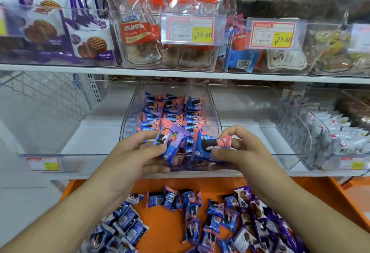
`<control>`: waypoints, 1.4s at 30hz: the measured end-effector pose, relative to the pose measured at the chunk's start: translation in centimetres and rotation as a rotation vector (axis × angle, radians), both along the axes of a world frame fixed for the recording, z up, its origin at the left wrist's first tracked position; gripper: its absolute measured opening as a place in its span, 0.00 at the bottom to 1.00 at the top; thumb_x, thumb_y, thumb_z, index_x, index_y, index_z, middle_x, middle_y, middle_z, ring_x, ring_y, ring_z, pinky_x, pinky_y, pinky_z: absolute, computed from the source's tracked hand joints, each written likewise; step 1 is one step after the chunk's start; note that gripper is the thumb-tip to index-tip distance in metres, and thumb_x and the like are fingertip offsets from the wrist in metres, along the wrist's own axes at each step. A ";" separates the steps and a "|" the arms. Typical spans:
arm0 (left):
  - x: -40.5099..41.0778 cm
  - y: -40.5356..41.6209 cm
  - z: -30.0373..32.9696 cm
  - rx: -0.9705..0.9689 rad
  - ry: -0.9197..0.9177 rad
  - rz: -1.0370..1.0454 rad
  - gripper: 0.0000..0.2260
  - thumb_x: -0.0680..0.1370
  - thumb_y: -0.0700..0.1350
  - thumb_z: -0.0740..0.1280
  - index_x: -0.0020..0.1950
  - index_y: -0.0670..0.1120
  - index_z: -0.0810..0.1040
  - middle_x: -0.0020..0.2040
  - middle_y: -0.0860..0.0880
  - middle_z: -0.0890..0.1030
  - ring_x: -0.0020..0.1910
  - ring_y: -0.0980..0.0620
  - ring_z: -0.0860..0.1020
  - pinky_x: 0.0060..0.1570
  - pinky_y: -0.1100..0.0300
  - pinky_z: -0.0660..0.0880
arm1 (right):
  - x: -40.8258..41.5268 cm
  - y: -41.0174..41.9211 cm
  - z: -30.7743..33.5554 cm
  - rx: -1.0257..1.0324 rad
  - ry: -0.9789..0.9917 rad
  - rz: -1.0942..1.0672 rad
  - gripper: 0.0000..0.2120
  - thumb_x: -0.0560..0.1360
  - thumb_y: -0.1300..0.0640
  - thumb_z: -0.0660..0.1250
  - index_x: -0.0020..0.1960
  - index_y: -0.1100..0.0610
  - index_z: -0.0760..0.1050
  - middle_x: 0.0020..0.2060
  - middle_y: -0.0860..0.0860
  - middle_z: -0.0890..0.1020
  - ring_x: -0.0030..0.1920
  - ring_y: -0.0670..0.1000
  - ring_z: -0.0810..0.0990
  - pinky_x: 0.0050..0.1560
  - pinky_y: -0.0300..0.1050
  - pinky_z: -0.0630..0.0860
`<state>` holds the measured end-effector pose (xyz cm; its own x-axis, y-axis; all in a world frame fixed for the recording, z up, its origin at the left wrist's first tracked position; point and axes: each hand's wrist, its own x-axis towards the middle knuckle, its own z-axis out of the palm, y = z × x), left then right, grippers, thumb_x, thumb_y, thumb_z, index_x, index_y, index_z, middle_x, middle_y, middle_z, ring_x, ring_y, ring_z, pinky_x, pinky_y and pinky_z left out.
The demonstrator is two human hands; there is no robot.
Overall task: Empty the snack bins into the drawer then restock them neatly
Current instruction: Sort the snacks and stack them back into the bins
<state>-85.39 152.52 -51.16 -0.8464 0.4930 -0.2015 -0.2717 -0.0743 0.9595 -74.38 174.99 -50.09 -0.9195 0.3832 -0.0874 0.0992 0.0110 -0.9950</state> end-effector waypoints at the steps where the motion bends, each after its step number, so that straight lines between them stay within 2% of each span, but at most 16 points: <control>1: 0.1 0.0 0.1 0.013 -0.020 0.013 0.19 0.78 0.35 0.71 0.68 0.45 0.79 0.54 0.35 0.84 0.49 0.33 0.85 0.46 0.49 0.85 | 0.1 0.1 0.1 -0.002 0.000 0.006 0.12 0.75 0.68 0.74 0.49 0.59 0.72 0.45 0.59 0.88 0.48 0.60 0.88 0.53 0.57 0.82; 5: 0.5 0.3 0.3 0.017 -0.052 -0.004 0.24 0.74 0.35 0.74 0.68 0.52 0.76 0.56 0.36 0.85 0.50 0.34 0.86 0.51 0.45 0.85 | 0.1 0.2 0.2 -0.042 0.014 0.025 0.12 0.75 0.68 0.74 0.50 0.60 0.72 0.45 0.59 0.88 0.46 0.58 0.88 0.41 0.48 0.81; 8: 0.1 0.0 -0.1 -0.080 0.052 -0.017 0.29 0.67 0.43 0.83 0.66 0.51 0.80 0.59 0.39 0.84 0.53 0.41 0.86 0.59 0.44 0.81 | 0.0 0.5 0.1 -0.042 0.024 0.050 0.12 0.75 0.64 0.76 0.49 0.60 0.72 0.43 0.60 0.87 0.44 0.55 0.87 0.40 0.50 0.79; 10: 0.2 0.1 -0.2 -0.123 0.120 -0.050 0.25 0.68 0.44 0.81 0.64 0.52 0.81 0.56 0.42 0.86 0.54 0.43 0.86 0.62 0.46 0.76 | 0.0 0.7 0.1 -0.043 0.027 0.071 0.16 0.71 0.60 0.79 0.48 0.62 0.72 0.42 0.61 0.87 0.43 0.55 0.87 0.40 0.52 0.78; 12: 0.4 0.1 -0.2 -0.105 0.132 -0.036 0.21 0.71 0.39 0.80 0.62 0.49 0.82 0.51 0.41 0.87 0.53 0.39 0.85 0.55 0.47 0.77 | 0.1 0.8 0.1 -0.056 0.024 0.085 0.17 0.70 0.57 0.78 0.48 0.62 0.72 0.42 0.61 0.87 0.45 0.56 0.87 0.40 0.53 0.77; 15: 0.5 0.2 -0.1 -0.081 0.118 -0.013 0.20 0.70 0.39 0.77 0.61 0.45 0.80 0.51 0.40 0.87 0.52 0.36 0.85 0.51 0.47 0.79 | 0.0 0.6 0.0 -0.069 0.029 0.086 0.14 0.73 0.62 0.79 0.48 0.60 0.73 0.43 0.61 0.87 0.43 0.55 0.87 0.41 0.53 0.78; 18: 0.7 0.2 0.3 -0.115 0.151 0.010 0.21 0.71 0.35 0.78 0.60 0.51 0.82 0.51 0.45 0.88 0.50 0.43 0.87 0.55 0.48 0.81 | -0.1 0.5 -0.1 -0.028 0.033 0.061 0.12 0.75 0.63 0.76 0.50 0.59 0.72 0.45 0.60 0.88 0.47 0.55 0.88 0.41 0.47 0.80; 20: 0.6 0.2 0.4 -0.197 0.247 -0.001 0.18 0.73 0.38 0.79 0.57 0.58 0.84 0.53 0.51 0.87 0.50 0.49 0.87 0.55 0.49 0.81 | -0.1 0.4 0.2 0.022 0.041 0.036 0.12 0.76 0.63 0.75 0.54 0.58 0.74 0.44 0.57 0.88 0.48 0.55 0.88 0.41 0.45 0.80; 24: -1.7 1.6 0.9 -0.378 0.480 0.027 0.13 0.71 0.47 0.81 0.52 0.59 0.84 0.47 0.62 0.86 0.45 0.61 0.83 0.42 0.66 0.77 | -1.2 1.4 0.8 0.256 0.069 -0.050 0.12 0.77 0.64 0.76 0.55 0.52 0.77 0.39 0.49 0.87 0.36 0.45 0.85 0.30 0.35 0.75; 27: -5.7 4.7 0.9 -0.413 0.570 0.058 0.13 0.70 0.43 0.82 0.49 0.55 0.84 0.44 0.58 0.86 0.37 0.60 0.82 0.34 0.68 0.74 | -2.9 3.0 0.7 0.392 0.072 -0.122 0.12 0.76 0.61 0.77 0.52 0.47 0.78 0.40 0.46 0.86 0.37 0.50 0.84 0.32 0.43 0.78; 31: -11.5 9.8 -1.1 -0.476 0.620 0.040 0.15 0.66 0.46 0.84 0.48 0.54 0.83 0.44 0.54 0.86 0.41 0.52 0.83 0.45 0.56 0.78 | -4.7 4.7 -0.3 0.402 0.088 -0.177 0.11 0.76 0.59 0.76 0.50 0.46 0.77 0.42 0.47 0.86 0.42 0.52 0.86 0.41 0.52 0.83; 33: -13.5 12.1 -2.2 -0.554 0.721 -0.003 0.14 0.68 0.47 0.83 0.48 0.56 0.82 0.45 0.59 0.84 0.44 0.56 0.82 0.49 0.61 0.78 | -5.1 5.3 -0.7 0.389 0.096 -0.182 0.09 0.77 0.58 0.75 0.50 0.47 0.77 0.42 0.47 0.87 0.43 0.50 0.86 0.41 0.51 0.83; 35: -14.7 14.1 -3.1 -0.590 0.790 -0.008 0.12 0.71 0.46 0.81 0.49 0.55 0.81 0.44 0.62 0.81 0.42 0.64 0.77 0.44 0.76 0.71 | -5.4 5.6 -0.9 0.378 0.109 -0.176 0.08 0.77 0.57 0.75 0.50 0.48 0.77 0.42 0.47 0.87 0.42 0.49 0.86 0.38 0.46 0.83; 37: -15.5 15.7 -3.9 -0.601 0.897 0.010 0.10 0.72 0.46 0.81 0.49 0.51 0.83 0.43 0.60 0.81 0.40 0.64 0.76 0.41 0.80 0.66 | -5.6 5.9 -1.2 0.379 0.120 -0.167 0.08 0.76 0.57 0.76 0.50 0.49 0.78 0.41 0.48 0.86 0.40 0.49 0.85 0.37 0.41 0.79; 39: -16.2 16.8 -4.6 -0.596 0.958 0.023 0.10 0.73 0.44 0.80 0.52 0.48 0.84 0.43 0.57 0.82 0.42 0.59 0.79 0.43 0.79 0.68 | -5.7 6.1 -1.4 0.370 0.127 -0.159 0.08 0.76 0.58 0.76 0.50 0.49 0.78 0.41 0.49 0.86 0.40 0.49 0.84 0.37 0.41 0.78; 42: -17.1 17.0 -4.9 -0.590 0.822 0.024 0.16 0.75 0.42 0.77 0.62 0.50 0.82 0.51 0.54 0.85 0.51 0.54 0.83 0.56 0.62 0.78 | -5.5 6.5 -1.6 0.370 0.138 -0.168 0.09 0.75 0.59 0.77 0.50 0.49 0.78 0.42 0.48 0.86 0.42 0.50 0.85 0.38 0.46 0.81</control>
